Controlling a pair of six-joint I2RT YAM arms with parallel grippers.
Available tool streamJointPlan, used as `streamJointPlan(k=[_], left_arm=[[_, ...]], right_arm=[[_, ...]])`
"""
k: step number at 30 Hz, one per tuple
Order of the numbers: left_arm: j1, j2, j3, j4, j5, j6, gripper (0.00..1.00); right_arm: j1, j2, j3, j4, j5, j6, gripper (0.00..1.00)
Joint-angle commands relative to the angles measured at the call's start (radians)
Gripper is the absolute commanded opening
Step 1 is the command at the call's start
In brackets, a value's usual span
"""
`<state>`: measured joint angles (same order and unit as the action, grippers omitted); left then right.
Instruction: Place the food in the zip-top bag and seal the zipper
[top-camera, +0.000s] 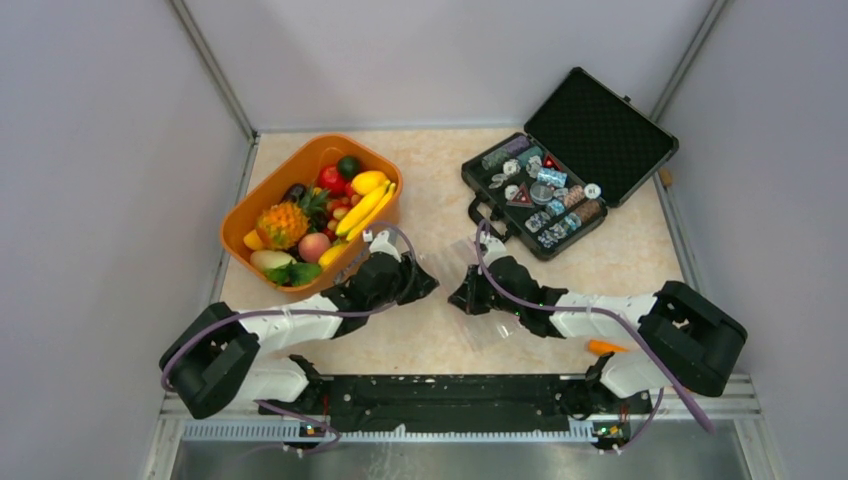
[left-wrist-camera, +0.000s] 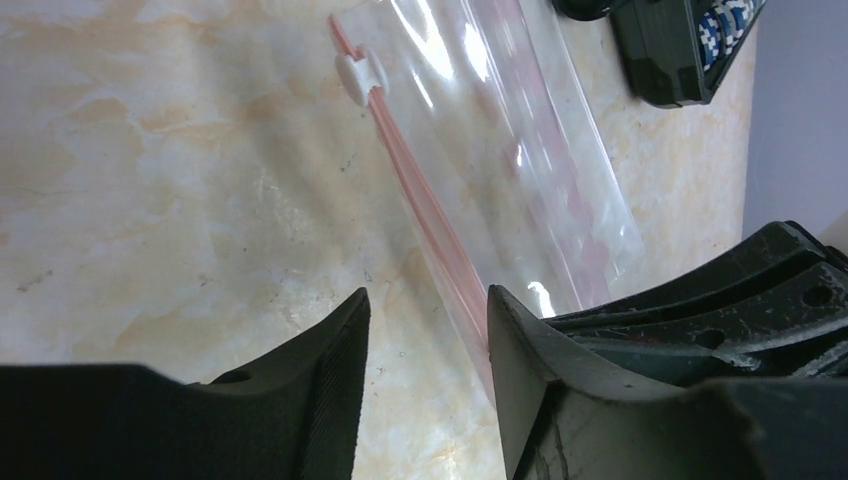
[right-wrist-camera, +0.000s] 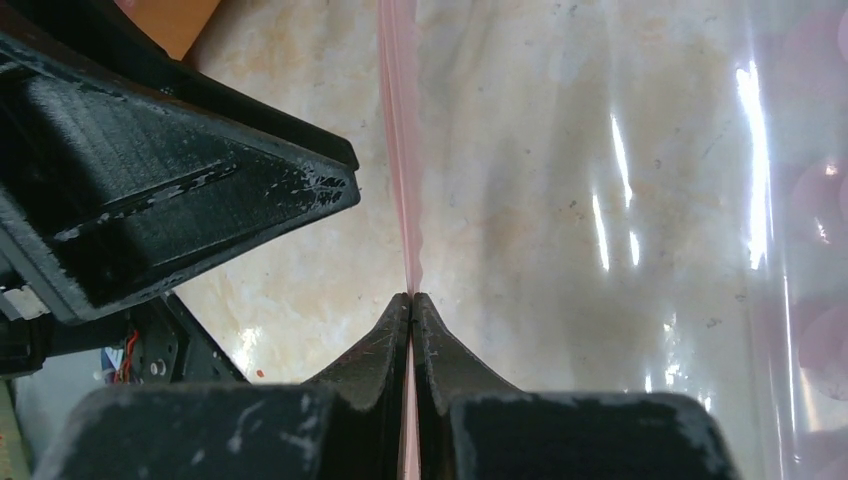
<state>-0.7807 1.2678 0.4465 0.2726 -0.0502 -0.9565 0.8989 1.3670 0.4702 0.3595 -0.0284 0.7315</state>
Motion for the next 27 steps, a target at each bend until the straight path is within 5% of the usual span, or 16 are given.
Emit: streamJointPlan(k=[1, 15, 27], left_arm=[[0.000, 0.021, 0.032, -0.003, -0.051, -0.023, 0.45], [0.000, 0.105, 0.135, -0.081, -0.051, 0.005, 0.41], [0.000, 0.169, 0.138, -0.101, 0.019, 0.006, 0.24]], right_arm=[[-0.007, -0.023, -0.002, 0.063, -0.010, 0.007, 0.00], [-0.006, -0.025, -0.005, 0.070, -0.018, -0.014, 0.00], [-0.005, 0.009, 0.000, 0.074, -0.013, -0.039, 0.00]])
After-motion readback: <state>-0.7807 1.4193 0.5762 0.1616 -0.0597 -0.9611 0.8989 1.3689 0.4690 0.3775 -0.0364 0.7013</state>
